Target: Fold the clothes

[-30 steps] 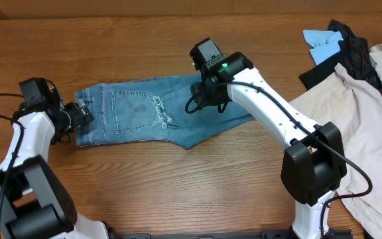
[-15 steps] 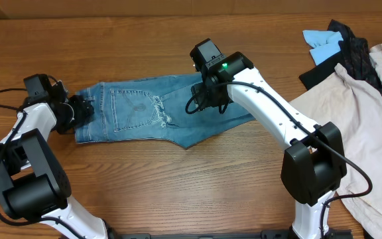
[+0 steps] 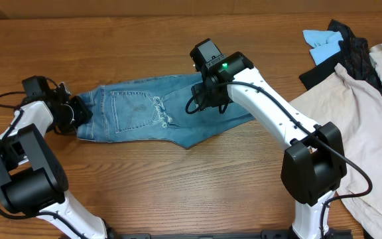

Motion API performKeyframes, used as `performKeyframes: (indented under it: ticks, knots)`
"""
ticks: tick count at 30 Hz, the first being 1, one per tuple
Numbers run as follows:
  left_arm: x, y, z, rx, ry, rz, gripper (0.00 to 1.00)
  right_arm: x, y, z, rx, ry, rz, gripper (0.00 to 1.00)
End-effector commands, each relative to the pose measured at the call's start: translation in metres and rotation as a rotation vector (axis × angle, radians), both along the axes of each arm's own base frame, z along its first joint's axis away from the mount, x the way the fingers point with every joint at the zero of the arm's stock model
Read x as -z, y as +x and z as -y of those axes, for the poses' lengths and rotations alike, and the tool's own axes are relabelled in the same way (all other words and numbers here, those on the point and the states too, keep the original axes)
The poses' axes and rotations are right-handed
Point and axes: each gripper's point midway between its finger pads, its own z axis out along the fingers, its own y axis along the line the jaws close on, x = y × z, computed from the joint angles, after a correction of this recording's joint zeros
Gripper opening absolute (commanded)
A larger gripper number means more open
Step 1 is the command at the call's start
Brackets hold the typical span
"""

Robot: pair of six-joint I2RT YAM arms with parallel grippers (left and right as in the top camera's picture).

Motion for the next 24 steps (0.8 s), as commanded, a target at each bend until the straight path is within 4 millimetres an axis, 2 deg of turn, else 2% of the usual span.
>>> performKeyframes:
  ticks: [1, 4, 8, 12, 15, 17, 20, 23, 24]
  knots:
    - [0.022, -0.034, -0.006, -0.039, -0.03, -0.168, 0.04, -0.039, 0.021, 0.02, 0.126, 0.023, 0.107, 0.64]
    - [-0.009, -0.024, -0.031, -0.088, -0.009, -0.115, 0.04, -0.057, 0.037, 0.048, 0.219, 0.05, 0.143, 0.64]
    - [-0.065, -0.016, -0.079, -0.183, 0.04, -0.004, 0.04, -0.075, 0.05, 0.098, 0.327, 0.055, 0.175, 0.67]
    - [-0.12, -0.018, -0.126, -0.279, 0.086, 0.071, 0.04, -0.076, 0.05, 0.146, 0.408, 0.024, 0.144, 0.67]
    - [-0.165, -0.025, -0.154, -0.341, 0.107, 0.11, 0.04, -0.072, 0.046, 0.172, 0.464, 0.006, 0.114, 0.67]
    - [-0.194, -0.021, -0.161, -0.348, 0.101, 0.167, 0.04, -0.072, 0.047, 0.181, 0.485, 0.003, 0.111, 0.67]
    - [-0.237, -0.009, -0.159, -0.331, 0.085, 0.269, 0.04, -0.071, 0.045, 0.188, 0.5, -0.001, 0.103, 0.67]
    - [-0.277, 0.006, -0.139, -0.272, 0.046, 0.364, 0.04, -0.071, 0.044, 0.188, 0.499, -0.003, 0.097, 0.67]
    - [-0.29, 0.012, -0.126, -0.244, 0.02, 0.395, 0.04, -0.071, 0.044, 0.187, 0.497, -0.003, 0.096, 0.67]
